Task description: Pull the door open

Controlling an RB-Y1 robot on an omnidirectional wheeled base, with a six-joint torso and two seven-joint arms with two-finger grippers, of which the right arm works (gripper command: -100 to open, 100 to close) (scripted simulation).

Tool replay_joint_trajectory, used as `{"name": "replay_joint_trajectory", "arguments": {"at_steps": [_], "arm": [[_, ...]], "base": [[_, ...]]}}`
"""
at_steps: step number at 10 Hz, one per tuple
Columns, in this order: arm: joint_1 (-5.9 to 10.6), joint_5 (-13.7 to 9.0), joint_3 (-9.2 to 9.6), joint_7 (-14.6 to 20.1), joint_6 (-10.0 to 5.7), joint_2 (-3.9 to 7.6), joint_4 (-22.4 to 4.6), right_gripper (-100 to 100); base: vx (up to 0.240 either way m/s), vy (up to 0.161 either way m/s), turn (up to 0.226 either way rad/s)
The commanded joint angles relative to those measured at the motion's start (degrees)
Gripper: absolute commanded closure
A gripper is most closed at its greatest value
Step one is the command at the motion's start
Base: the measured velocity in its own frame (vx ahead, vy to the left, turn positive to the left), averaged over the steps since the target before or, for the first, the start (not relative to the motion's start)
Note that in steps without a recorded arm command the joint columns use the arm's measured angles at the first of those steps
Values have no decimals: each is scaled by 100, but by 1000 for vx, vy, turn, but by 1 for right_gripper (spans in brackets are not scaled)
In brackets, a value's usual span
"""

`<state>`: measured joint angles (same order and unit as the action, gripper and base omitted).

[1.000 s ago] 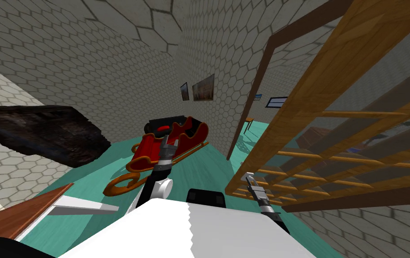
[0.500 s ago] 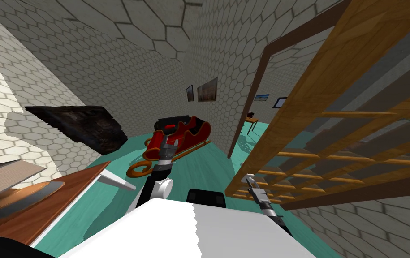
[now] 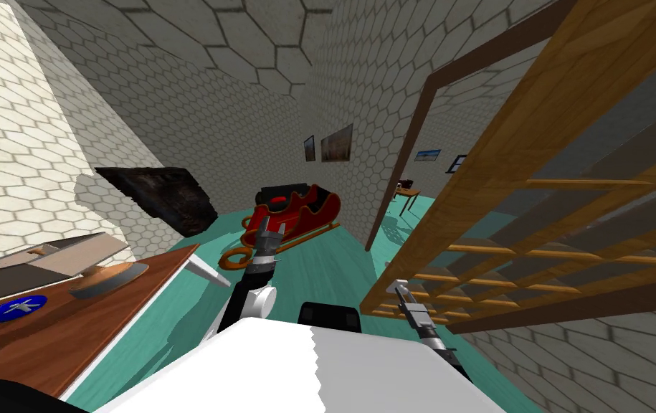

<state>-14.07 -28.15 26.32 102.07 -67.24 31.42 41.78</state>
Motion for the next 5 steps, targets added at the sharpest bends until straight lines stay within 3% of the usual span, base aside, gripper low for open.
{"name": "replay_joint_trajectory", "arguments": {"at_steps": [1, 5], "arm": [[1, 21, 46, 47, -104, 6, -86, 100], [3, 51, 133, 153, -318, 58, -240, 100]], "base": [[-171, -51, 125], [-208, -63, 155]]}}
